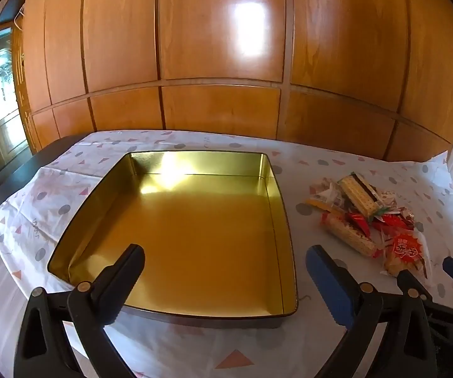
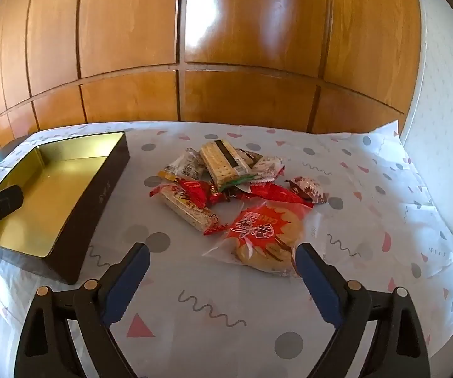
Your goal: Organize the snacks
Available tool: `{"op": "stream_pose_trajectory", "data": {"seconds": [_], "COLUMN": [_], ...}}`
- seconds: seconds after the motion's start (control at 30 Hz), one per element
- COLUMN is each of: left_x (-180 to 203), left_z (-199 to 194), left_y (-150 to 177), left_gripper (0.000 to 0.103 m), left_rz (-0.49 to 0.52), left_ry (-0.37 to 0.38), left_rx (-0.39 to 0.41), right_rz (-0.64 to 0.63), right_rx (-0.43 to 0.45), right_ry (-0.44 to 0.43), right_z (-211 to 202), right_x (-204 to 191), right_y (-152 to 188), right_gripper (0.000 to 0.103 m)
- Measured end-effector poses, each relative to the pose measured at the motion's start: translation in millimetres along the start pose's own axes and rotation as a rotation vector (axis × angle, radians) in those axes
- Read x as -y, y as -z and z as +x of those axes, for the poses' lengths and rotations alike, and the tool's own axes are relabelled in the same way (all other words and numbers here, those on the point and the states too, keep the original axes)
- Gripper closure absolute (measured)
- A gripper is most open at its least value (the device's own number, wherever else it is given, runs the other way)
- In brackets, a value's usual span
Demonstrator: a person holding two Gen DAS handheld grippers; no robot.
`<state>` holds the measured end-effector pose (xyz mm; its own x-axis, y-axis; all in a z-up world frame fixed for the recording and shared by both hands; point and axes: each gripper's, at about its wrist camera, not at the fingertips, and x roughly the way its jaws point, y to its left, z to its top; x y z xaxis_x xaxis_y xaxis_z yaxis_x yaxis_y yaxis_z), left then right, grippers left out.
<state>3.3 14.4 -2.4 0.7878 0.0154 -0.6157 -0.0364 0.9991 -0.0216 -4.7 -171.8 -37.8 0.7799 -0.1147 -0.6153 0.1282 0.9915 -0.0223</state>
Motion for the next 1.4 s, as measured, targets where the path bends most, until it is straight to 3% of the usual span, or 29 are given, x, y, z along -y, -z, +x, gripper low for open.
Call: {"op": "stream_pose_trajectory", "data": {"seconds": [0.47,1.4], "left_x": [4,20], "left_z": [-9,-8], "left_y": [-3,-2], "left_gripper": [0.000,0.000], "left_rz": [0.045,0.078], "left_ry": [-0.061,-0.058], "left_rx": [0.031,0.014], "right_rz": [0.011,0.036], "right_rx": [0.031,0.059], "right_ry": [-0.009,-0.016], "right_z": [-3,-9], "right_x": [6,15], "right_y": [3,5], "right_gripper": [0.008,0.008]}}
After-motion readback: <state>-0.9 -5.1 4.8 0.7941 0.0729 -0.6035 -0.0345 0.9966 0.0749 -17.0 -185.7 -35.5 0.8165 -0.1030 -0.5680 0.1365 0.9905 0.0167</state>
